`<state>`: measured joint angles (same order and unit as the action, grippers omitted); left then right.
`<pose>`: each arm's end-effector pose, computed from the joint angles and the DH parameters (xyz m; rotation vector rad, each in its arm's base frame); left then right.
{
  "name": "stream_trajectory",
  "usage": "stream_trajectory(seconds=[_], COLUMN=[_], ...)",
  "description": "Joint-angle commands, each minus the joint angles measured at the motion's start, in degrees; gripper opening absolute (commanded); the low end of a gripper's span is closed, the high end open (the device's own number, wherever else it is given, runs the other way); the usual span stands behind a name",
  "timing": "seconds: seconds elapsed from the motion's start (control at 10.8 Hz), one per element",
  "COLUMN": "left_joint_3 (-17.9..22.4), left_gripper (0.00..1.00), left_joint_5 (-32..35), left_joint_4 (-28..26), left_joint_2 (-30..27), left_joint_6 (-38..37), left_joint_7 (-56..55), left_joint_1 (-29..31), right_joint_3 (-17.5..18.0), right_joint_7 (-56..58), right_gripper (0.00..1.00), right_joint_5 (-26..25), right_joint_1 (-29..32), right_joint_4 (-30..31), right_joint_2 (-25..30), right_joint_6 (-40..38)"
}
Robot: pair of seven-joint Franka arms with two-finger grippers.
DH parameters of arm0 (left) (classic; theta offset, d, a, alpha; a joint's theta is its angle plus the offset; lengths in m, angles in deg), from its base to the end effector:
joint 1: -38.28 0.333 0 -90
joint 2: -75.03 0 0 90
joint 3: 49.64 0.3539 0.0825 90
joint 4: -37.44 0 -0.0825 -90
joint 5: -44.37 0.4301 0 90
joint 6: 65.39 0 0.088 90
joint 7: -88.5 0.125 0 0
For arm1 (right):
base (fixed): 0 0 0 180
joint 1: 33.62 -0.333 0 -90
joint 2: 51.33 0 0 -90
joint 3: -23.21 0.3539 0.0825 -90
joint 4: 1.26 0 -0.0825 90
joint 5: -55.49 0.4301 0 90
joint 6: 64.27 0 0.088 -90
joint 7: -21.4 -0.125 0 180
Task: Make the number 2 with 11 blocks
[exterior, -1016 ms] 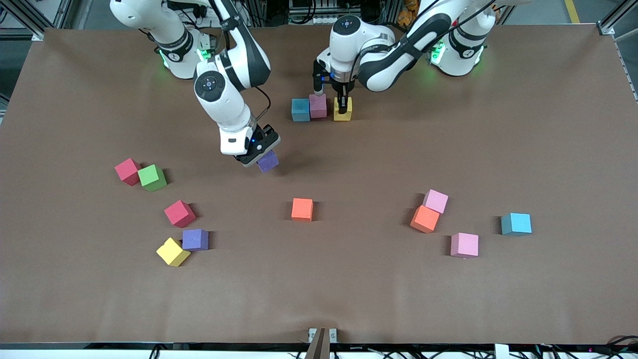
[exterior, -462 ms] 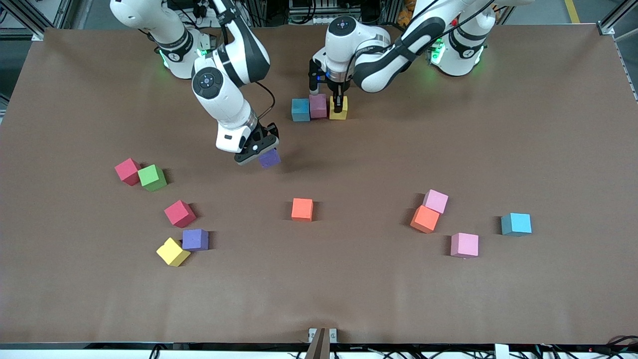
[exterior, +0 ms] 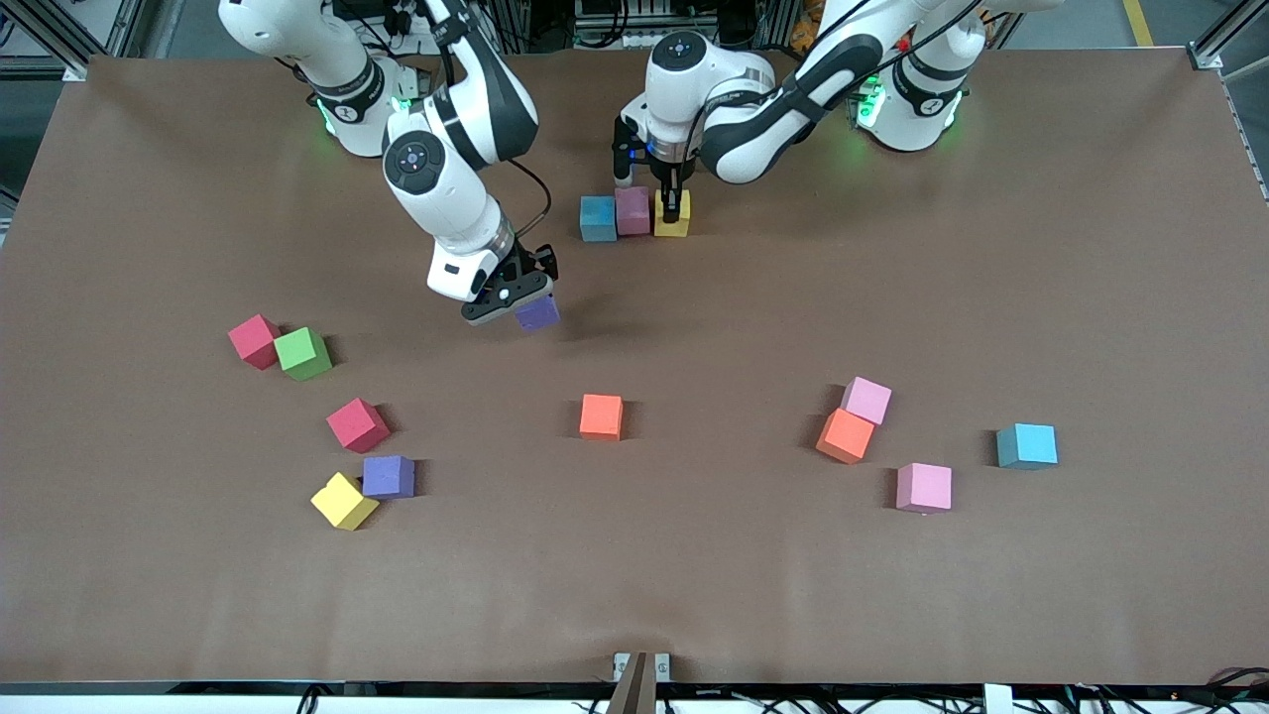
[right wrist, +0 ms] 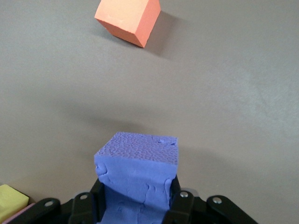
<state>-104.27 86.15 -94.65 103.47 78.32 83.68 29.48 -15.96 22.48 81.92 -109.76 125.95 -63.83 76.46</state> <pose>0.2275 -0.5034 0.1953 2.2182 -2.2229 0.0465 0.4692 0.3609 0.2913 -2.9141 -0.4906 -0.0456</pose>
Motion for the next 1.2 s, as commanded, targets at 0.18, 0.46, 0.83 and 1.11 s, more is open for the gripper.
stream_trajectory(seconds=[0.18, 0.46, 0.83, 1.11], left_joint_3=[0.40, 0.40, 0.49, 0.49], left_gripper=[0.33, 0.38, 1.00, 1.00], left_joint_5=[2.16, 2.16, 2.16, 2.16], left_joint_4=[1.65, 1.75, 1.75, 1.75], left_joint_2=[1.35, 1.79, 2.41, 1.97], left_joint_6=[-0.27, -0.27, -0.27, -0.36], left_joint_7=[-1.33, -1.33, -1.86, -1.86], left_joint_1=[-0.60, -0.69, -1.04, -0.78], right_joint_3=[7.32, 12.19, 11.49, 9.91], right_joint_7=[-11.33, -16.63, -16.81, -17.08], right_gripper=[0.35, 0.35, 0.35, 0.35], right_joint_5=[0.73, 0.47, 0.47, 0.47], right_joint_1=[4.31, 8.02, 8.11, 8.20], right_joint_4=[-1.70, -3.11, -5.21, -8.82], right_joint_2=[1.43, 1.34, 1.34, 1.17], right_joint_6=[-0.54, -0.54, -3.86, -8.09])
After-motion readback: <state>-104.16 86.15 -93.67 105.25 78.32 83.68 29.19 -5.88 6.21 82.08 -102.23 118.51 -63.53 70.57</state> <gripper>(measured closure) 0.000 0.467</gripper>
